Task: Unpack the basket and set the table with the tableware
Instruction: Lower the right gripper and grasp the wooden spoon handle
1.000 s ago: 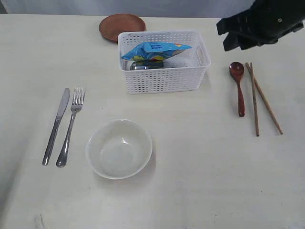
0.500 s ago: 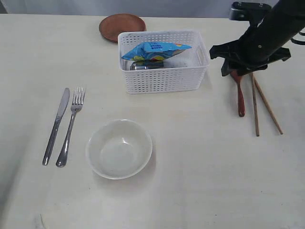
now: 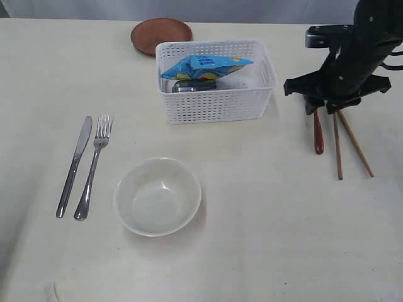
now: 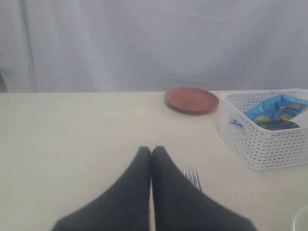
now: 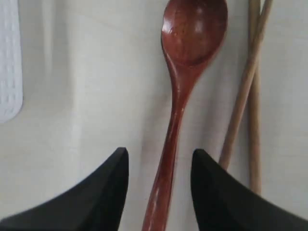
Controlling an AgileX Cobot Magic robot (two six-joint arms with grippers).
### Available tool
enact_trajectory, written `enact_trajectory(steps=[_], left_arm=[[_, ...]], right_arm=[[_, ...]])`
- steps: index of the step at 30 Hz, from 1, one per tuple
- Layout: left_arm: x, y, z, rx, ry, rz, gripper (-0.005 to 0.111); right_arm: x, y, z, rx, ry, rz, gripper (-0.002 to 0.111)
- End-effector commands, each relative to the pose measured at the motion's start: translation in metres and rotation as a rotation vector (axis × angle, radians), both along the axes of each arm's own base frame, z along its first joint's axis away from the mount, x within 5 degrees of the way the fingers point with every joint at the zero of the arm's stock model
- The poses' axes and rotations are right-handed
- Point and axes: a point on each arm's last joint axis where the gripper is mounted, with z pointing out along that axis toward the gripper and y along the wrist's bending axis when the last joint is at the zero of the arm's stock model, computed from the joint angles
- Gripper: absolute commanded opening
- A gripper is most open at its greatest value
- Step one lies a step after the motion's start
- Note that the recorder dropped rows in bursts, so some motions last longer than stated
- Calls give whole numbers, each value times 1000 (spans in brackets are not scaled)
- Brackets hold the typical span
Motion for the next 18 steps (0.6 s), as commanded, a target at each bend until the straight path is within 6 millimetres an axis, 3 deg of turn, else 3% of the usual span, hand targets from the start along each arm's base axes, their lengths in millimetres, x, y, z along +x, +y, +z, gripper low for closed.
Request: enact_trajectory(steps=[1, 12, 18], left_arm=[[0, 0, 0, -5, -6, -1, 0], [0, 0, 0, -5, -6, -1, 0], [0, 0, 0, -5, -6, -1, 0]], right_arm=[[3, -2, -15, -13, 19, -5, 41], [5, -1, -52, -16, 85, -25, 40], [3, -2, -59, -27, 128, -18, 0]])
